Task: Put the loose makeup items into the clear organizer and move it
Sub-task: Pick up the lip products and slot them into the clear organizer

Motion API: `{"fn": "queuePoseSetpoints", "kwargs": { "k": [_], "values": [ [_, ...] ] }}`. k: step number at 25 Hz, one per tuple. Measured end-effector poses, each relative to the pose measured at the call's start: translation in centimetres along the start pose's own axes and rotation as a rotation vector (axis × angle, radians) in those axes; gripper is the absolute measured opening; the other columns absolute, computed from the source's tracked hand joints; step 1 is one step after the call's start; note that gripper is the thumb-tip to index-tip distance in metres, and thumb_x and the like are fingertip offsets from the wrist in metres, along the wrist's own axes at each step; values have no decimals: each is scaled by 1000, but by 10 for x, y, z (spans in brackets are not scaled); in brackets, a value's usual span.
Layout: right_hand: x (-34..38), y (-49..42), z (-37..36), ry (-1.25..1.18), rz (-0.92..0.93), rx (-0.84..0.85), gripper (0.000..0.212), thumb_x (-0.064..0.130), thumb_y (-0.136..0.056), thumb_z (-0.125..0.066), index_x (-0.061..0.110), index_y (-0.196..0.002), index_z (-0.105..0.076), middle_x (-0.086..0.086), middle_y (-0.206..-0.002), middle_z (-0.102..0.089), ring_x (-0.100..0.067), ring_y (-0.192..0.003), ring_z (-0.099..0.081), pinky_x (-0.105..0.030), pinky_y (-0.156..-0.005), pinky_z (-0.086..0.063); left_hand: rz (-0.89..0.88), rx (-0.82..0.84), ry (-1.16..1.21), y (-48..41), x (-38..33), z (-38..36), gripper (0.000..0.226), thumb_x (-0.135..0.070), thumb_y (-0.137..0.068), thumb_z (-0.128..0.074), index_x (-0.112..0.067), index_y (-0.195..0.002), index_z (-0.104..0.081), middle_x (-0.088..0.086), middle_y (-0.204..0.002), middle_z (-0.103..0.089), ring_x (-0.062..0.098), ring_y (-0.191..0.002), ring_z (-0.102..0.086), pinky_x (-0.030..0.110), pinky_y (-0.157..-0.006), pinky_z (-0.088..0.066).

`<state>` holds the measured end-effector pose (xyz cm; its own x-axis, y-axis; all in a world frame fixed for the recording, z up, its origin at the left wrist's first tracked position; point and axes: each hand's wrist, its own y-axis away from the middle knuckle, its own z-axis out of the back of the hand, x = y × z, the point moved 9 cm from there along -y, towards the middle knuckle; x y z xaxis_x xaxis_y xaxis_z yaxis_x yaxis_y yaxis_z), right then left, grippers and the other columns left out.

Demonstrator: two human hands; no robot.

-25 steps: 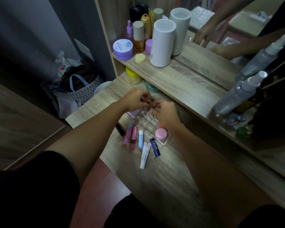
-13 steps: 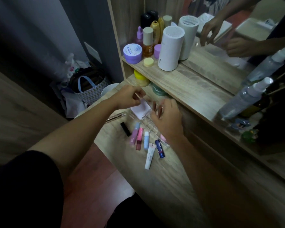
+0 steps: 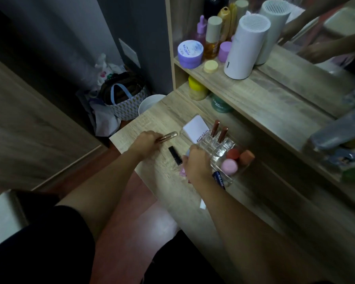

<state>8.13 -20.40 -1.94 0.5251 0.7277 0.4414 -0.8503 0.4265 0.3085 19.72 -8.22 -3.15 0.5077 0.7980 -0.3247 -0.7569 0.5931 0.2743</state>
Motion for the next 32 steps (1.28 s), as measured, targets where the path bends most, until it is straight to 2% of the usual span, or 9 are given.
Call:
{"fn": "queuePoseSetpoints", "kwargs": {
  "k": [7,10,13,16,20,24,28,30,32],
  "values": [
    [-4,-11,-4,15,-103,0,27,14,-91,-60,-4,-111,-57,-22,-107,-68,-31,-98,-68,-37,-79,-60,25,-41,42,-3,8,-1,32,-13,-88,-58,-6,-119,-63,22,-111,-65,35,-104,-59,37,-88,-44],
    [-1,-13,-4,6,-106,-3,32,15,-90,-61,-6,-113,-54,-23,-110,-66,-33,-102,-66,-36,-80,-58,46,-56,100,0,12,0,26,-13,-85,-60,-7,-109,-68,19,-103,-69,32,-97,-62,33,-81,-46],
    [2,-11,-3,-30,-118,-15,40,13,-88,-63,-6,-120,-47,-24,-115,-64,-34,-106,-65,-37,-82,-57,127,-42,224,2,21,-2,25,-13,-82,-64,-10,-106,-69,12,-99,-72,25,-92,-64,25,-74,-45],
    [4,-6,-1,-96,-109,-20,47,12,-85,-67,0,-123,-40,-25,-116,-62,-37,-108,-63,-41,-83,-58,199,-23,386,6,31,-6,21,-16,-79,-70,-13,-100,-66,3,-92,-69,10,-75,-60,13,-62,-40],
    [6,-1,9,-153,-43,-51,39,15,-83,-66,3,-117,-49,-22,-112,-64,-35,-103,-63,-43,-83,-58,226,-43,530,14,29,-8,23,-16,-75,-75,-25,-82,-55,-13,-75,-60,5,-72,-57,9,-59,-38],
    [-2,10,32,-217,46,-103,22,16,-81,-61,1,-98,-63,-17,-94,-68,-29,-88,-64,-26,-67,-45,213,-62,597,19,17,0,33,-17,-73,-74,-22,-101,-57,-5,-80,-60,13,-75,-59,22,-63,-48],
    [-21,23,73,-433,41,-214,17,15,-83,-64,0,-91,-66,-15,-89,-70,-26,-84,-65,-30,-74,-50,155,-80,876,17,-6,22,18,-10,-81,-63,-19,-94,-55,4,-84,-62,20,-80,-63,38,-74,-55],
    [-30,28,95,-449,23,-251,19,21,-85,-63,5,-95,-66,-13,-90,-71,-23,-83,-65,-29,-74,-48,146,-81,1041,14,-24,29,9,-13,-88,-57,-22,-89,-56,6,-88,-62,22,-84,-64,40,-78,-57],
    [-44,32,116,-460,-9,-304,20,26,-85,-64,9,-95,-67,-9,-89,-72,-20,-80,-64,-30,-71,-49,107,-90,1083,10,-45,36,10,-20,-91,-54,-26,-84,-57,2,-85,-62,20,-80,-66,39,-77,-57]
  ]
}}
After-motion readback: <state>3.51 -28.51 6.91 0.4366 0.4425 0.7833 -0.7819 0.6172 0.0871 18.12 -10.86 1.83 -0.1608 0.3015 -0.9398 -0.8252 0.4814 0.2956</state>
